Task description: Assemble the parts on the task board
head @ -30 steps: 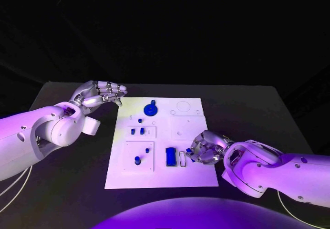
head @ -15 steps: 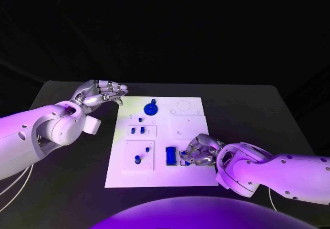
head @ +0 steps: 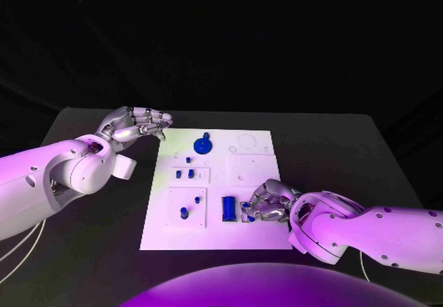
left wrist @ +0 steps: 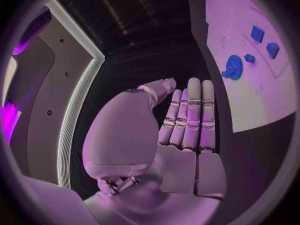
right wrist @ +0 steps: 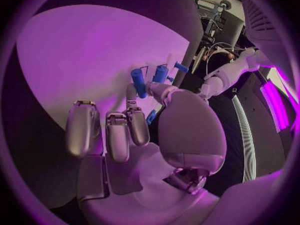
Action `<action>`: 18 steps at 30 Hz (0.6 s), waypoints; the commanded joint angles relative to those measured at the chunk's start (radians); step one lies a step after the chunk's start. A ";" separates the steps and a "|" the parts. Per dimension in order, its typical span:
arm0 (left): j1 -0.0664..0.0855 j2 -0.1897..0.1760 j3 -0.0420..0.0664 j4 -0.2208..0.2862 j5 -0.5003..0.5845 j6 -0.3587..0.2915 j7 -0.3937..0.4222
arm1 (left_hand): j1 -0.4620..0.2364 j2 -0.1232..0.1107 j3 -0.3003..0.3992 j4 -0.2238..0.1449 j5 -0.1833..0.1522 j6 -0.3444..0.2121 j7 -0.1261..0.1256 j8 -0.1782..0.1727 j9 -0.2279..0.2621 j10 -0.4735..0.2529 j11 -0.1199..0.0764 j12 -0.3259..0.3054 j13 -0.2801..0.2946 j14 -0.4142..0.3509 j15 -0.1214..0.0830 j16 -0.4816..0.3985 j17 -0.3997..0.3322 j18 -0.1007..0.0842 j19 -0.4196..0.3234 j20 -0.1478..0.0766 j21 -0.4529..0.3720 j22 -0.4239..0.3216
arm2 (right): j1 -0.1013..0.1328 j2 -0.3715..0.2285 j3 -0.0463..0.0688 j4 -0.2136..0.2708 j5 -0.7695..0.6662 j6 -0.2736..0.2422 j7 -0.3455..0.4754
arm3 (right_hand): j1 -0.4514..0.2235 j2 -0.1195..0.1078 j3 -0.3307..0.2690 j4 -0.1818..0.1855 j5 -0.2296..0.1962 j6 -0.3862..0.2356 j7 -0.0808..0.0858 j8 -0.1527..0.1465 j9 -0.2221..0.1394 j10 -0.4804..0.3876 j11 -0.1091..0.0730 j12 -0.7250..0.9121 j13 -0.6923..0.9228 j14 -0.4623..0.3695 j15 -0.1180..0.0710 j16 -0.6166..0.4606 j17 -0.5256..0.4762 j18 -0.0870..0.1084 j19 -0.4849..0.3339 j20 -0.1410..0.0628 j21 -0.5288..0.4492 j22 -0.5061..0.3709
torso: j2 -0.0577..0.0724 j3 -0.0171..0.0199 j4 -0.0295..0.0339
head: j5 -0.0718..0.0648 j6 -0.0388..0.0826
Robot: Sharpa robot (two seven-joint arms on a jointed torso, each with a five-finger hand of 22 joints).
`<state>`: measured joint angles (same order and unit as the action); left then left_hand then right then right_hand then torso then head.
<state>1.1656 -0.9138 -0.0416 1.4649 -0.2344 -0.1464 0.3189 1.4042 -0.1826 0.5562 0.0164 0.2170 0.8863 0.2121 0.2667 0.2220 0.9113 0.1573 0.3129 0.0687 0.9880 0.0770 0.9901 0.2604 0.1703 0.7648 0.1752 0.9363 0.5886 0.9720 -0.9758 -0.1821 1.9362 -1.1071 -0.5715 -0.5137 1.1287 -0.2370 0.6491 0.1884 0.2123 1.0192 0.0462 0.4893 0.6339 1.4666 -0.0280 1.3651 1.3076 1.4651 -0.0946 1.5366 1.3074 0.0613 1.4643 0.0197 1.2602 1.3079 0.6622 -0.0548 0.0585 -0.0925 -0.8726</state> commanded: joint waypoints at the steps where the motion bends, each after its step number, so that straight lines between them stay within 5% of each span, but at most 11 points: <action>1: 0.000 0.002 0.001 0.003 0.005 0.015 0.002 | 0.000 0.009 0.003 -0.004 0.002 -0.001 0.003 0.006 -0.001 -0.005 0.001 0.003 0.000 -0.008 0.003 -0.005 0.001 0.012 -0.007 0.001 0.005 0.001 | -0.003 0.002 -0.001 -0.002 -0.010 -0.002 -0.008 | -0.019 0.001 -0.006 -0.007 0.002 0.026 -0.013 -0.002 -0.002 0.039 -0.010 0.006 0.137 0.090 0.000 0.007 0.184 -0.005 0.018 -0.003 0.003 0.188 | 0.000 0.0005 -0.0001 | 0.001 0.002; 10: 0.000 0.001 0.001 0.003 0.005 0.016 0.000 | -0.001 0.009 0.002 -0.004 0.002 -0.002 0.004 0.006 -0.001 -0.005 0.001 0.003 0.000 -0.008 0.003 -0.005 0.001 0.012 -0.007 0.001 0.005 0.001 | -0.003 0.003 -0.001 -0.003 -0.025 0.003 -0.011 | -0.077 -0.019 -0.167 0.071 -0.002 0.044 -0.011 -0.015 -0.015 0.042 -0.008 0.014 0.144 0.091 0.001 0.008 0.187 -0.006 0.019 -0.003 0.005 0.189 | 0.001 -0.0001 0.0001 | 0.002 0.004; 18: 0.000 0.001 0.001 0.003 0.005 0.018 -0.002 | -0.003 0.010 0.002 -0.002 0.002 -0.002 0.004 0.006 -0.002 -0.006 0.001 0.004 0.000 -0.008 0.003 -0.005 0.001 0.012 -0.008 0.001 0.004 0.001 | -0.003 0.003 -0.001 -0.006 -0.033 0.007 -0.012 | -0.077 -0.020 -0.219 0.098 -0.001 0.047 -0.011 -0.020 -0.020 0.043 -0.008 0.016 0.146 0.091 0.001 0.008 0.189 -0.006 0.019 -0.003 0.007 0.189 | 0.000 -0.0002 0.0004 | 0.005 0.005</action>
<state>1.1656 -0.9143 -0.0416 1.4652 -0.2344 -0.1453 0.3141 1.4042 -0.1826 0.5562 0.0164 0.2169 0.8863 0.2121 0.2667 0.2220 0.9114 0.1572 0.3129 0.0687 0.9844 0.0806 0.9901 0.2604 0.1703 0.7648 0.1752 0.9363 0.5884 0.9706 -0.9737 -0.1831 1.9302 -1.1203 -0.5738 -0.5218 1.0579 -0.2578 0.4345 0.2871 0.2152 1.0681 0.0288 0.4740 0.6148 1.4666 -0.0283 1.3765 1.3075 1.4649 -0.0948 1.5404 1.3073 0.0613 1.4643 0.0197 1.2634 1.3077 0.6625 -0.0548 0.0589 -0.0888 -0.8686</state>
